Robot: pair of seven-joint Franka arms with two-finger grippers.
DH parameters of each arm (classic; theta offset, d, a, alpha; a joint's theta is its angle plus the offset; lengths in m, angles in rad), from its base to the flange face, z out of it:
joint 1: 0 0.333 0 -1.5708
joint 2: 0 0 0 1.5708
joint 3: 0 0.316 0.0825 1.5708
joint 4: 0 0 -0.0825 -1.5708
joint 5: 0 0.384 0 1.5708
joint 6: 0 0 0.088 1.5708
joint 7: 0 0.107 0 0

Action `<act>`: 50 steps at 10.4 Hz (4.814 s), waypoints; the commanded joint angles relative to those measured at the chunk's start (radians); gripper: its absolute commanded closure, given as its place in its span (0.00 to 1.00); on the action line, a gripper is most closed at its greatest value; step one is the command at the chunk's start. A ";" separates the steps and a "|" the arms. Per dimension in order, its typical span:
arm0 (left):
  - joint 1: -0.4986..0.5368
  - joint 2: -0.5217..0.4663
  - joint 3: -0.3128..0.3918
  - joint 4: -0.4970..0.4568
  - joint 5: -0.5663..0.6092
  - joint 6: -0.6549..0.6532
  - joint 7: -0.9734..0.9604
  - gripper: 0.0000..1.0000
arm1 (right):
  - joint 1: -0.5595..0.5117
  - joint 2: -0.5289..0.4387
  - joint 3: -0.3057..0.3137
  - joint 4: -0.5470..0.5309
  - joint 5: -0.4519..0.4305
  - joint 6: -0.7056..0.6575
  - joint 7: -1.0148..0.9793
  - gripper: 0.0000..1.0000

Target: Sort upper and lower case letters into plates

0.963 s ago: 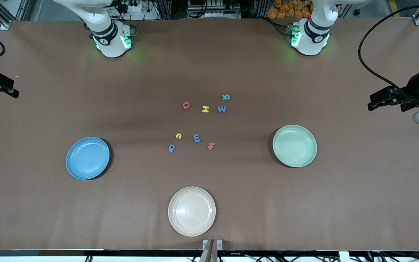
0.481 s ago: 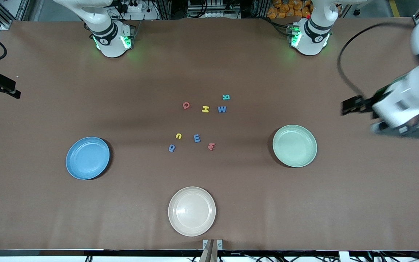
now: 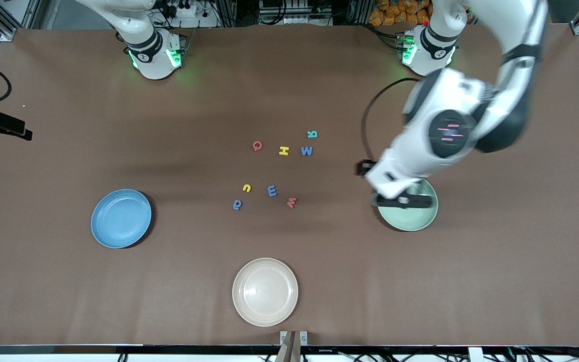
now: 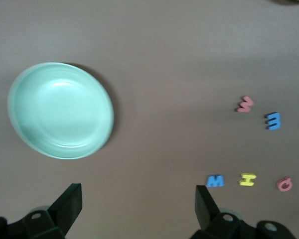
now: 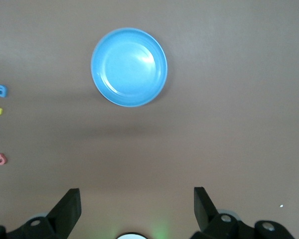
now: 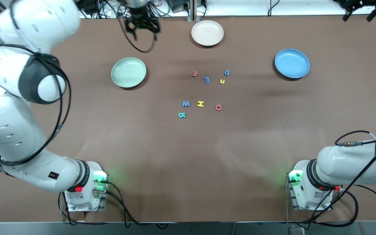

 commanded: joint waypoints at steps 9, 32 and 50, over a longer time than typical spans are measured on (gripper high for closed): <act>-0.251 0.017 -0.034 -0.513 -0.099 0.519 -0.486 0.00 | 0.049 0.278 0.014 -0.085 0.135 0.293 0.001 0.00; -0.305 0.046 -0.086 -0.678 -0.048 0.741 -0.466 0.78 | 0.658 0.496 0.013 -0.230 0.399 0.807 0.864 0.00; 0.260 0.046 -0.091 -0.424 0.004 0.327 0.280 0.00 | 0.770 0.611 0.013 -0.145 0.097 0.873 1.030 0.00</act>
